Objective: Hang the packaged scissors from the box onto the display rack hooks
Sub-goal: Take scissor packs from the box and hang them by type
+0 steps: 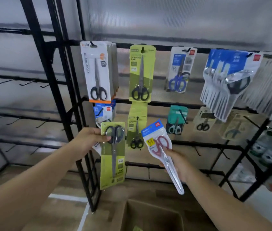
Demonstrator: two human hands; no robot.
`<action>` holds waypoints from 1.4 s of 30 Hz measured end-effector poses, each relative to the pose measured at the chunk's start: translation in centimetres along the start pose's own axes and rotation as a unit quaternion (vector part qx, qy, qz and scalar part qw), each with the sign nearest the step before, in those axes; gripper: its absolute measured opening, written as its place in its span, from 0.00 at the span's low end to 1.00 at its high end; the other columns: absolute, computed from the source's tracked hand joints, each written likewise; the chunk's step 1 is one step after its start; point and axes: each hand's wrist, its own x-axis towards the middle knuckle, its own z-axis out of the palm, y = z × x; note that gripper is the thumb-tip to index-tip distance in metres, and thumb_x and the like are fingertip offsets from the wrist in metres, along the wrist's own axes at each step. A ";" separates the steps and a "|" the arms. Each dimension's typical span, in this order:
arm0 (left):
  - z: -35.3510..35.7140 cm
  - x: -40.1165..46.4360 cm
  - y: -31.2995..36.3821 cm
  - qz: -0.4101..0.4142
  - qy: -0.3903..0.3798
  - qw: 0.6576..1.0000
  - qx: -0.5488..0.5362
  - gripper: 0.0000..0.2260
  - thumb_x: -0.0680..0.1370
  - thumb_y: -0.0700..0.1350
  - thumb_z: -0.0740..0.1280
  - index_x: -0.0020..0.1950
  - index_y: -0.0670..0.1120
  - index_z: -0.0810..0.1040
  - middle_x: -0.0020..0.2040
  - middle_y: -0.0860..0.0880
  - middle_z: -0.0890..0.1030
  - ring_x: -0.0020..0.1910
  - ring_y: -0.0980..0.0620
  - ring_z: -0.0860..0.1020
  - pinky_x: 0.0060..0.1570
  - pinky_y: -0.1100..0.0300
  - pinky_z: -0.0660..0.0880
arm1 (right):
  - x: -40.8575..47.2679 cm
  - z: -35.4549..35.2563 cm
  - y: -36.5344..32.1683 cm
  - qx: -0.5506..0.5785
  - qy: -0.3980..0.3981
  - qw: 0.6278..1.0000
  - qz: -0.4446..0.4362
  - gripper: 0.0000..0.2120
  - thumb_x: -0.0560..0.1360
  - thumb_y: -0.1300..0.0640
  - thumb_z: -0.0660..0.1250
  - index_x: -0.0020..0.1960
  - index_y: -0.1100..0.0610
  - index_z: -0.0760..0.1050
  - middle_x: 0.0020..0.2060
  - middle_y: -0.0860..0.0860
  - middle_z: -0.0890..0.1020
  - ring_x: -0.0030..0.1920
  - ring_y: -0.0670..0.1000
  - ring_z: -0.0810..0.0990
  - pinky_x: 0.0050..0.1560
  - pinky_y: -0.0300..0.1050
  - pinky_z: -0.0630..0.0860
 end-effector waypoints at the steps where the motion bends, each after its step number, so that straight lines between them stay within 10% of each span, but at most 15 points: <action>1: -0.5 0.1 -0.3 -0.004 -0.002 1.000 0.001 0.05 0.72 0.32 0.69 0.39 0.40 0.82 0.35 0.47 0.84 0.40 0.47 0.80 0.54 0.53 0.72 | 0.3 0.8 0.3 0.009 0.001 1.000 0.011 0.12 0.76 0.54 0.66 0.46 0.65 0.78 0.34 0.59 0.78 0.31 0.53 0.77 0.32 0.41 0.72; 7: -3.2 1.0 -1.7 -0.014 0.013 1.000 -0.019 0.07 0.72 0.30 0.68 0.39 0.40 0.81 0.31 0.49 0.83 0.31 0.55 0.82 0.32 0.66 0.77 | 1.5 5.5 0.1 0.015 -0.014 1.000 -0.011 0.12 0.72 0.54 0.70 0.43 0.65 0.79 0.34 0.61 0.78 0.32 0.56 0.76 0.37 0.45 0.72; 21: -9.1 0.4 -5.3 -0.009 0.103 0.994 0.014 0.05 0.72 0.31 0.68 0.40 0.39 0.81 0.33 0.50 0.82 0.35 0.56 0.79 0.38 0.68 0.73 | 5.4 16.2 -0.3 -0.036 -0.063 0.997 -0.028 0.08 0.77 0.56 0.65 0.52 0.59 0.78 0.50 0.57 0.80 0.51 0.56 0.78 0.57 0.51 0.73; 24: -10.1 0.4 -5.5 -0.022 0.134 0.991 0.004 0.08 0.72 0.30 0.68 0.38 0.42 0.81 0.30 0.52 0.82 0.30 0.60 0.79 0.29 0.71 0.72 | 6.4 18.7 -0.6 -0.028 -0.088 0.995 -0.035 0.08 0.78 0.56 0.64 0.53 0.58 0.77 0.49 0.57 0.80 0.47 0.54 0.78 0.50 0.46 0.73; 30: -11.5 1.7 -5.5 -0.054 0.198 0.978 -0.025 0.06 0.71 0.31 0.70 0.41 0.41 0.82 0.38 0.41 0.81 0.38 0.45 0.77 0.45 0.53 0.71 | 8.4 21.3 -0.9 -0.016 -0.105 0.994 0.016 0.13 0.78 0.52 0.64 0.56 0.61 0.76 0.46 0.57 0.76 0.46 0.53 0.72 0.50 0.45 0.68; 42: -12.2 5.1 -5.9 -0.057 0.172 0.983 -0.020 0.11 0.71 0.31 0.70 0.36 0.46 0.82 0.31 0.53 0.82 0.33 0.59 0.80 0.36 0.68 0.74 | 8.9 22.1 0.3 0.108 -0.163 0.978 0.077 0.09 0.78 0.52 0.62 0.50 0.56 0.77 0.39 0.53 0.80 0.38 0.52 0.78 0.40 0.43 0.72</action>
